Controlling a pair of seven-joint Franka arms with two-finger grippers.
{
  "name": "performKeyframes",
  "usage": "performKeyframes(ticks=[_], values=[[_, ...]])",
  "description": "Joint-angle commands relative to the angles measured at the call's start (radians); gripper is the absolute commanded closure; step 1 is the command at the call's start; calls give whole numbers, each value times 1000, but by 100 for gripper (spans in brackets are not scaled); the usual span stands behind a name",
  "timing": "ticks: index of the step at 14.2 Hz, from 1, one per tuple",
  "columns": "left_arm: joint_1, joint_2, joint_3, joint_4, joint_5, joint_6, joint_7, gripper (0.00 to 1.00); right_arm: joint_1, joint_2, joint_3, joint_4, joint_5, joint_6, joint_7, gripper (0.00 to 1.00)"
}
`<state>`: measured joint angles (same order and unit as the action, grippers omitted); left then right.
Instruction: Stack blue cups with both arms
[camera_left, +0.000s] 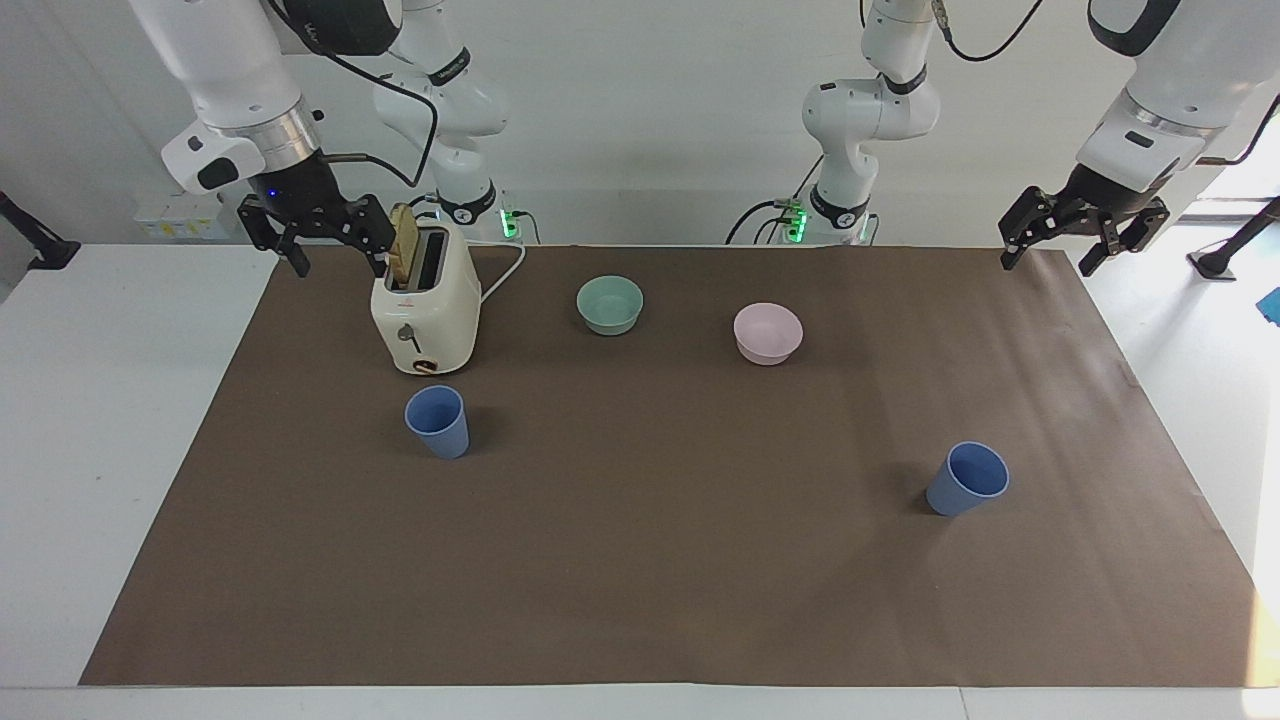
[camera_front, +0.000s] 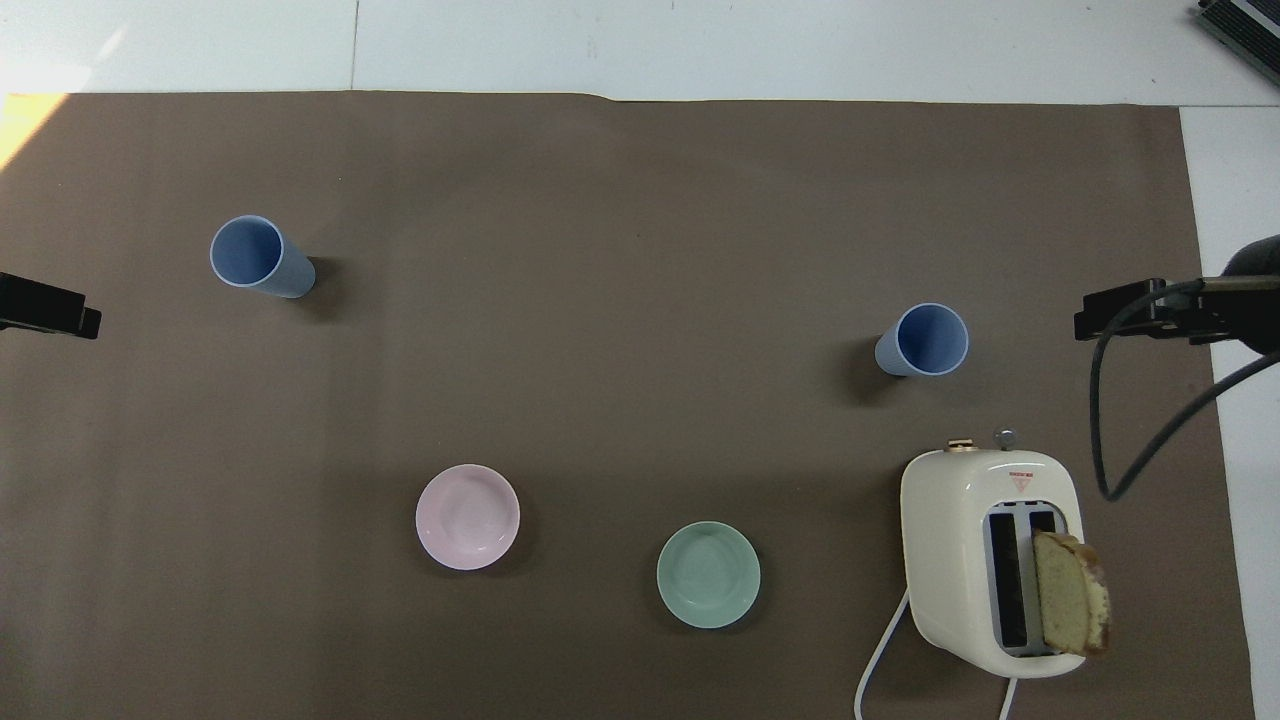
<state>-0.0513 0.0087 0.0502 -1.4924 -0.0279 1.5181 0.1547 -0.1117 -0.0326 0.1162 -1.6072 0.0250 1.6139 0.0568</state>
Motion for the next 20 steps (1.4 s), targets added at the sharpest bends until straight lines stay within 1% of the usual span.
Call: performKeyframes(ticks=[1,6,9,12,15,17,18,20], values=[[-13,-22,8,-25,17,4,-1,0,-11,-27,3,-30,-10,8,-22,0],[-8,-22,8,-28,17,51,-1,0,-11,-27,3,-30,-8,8,-22,0],[-8,-22,8,-46,16,89,-3,0,-11,-27,3,-30,-10,6,-22,0],[-5,-16,10,-84,13,180,5,0,-11,-27,3,-30,-10,8,-22,0],[-2,4,11,-132,13,249,6,0,-11,-27,3,-30,-10,8,-22,0],[4,30,11,-169,11,328,6,0,-11,-27,3,-28,-10,8,-22,0],[5,45,11,-181,9,376,6,0,-11,-27,3,-30,-10,8,-22,0],[13,91,11,-184,-6,418,6,0,-11,-27,3,-30,-8,8,-22,0]])
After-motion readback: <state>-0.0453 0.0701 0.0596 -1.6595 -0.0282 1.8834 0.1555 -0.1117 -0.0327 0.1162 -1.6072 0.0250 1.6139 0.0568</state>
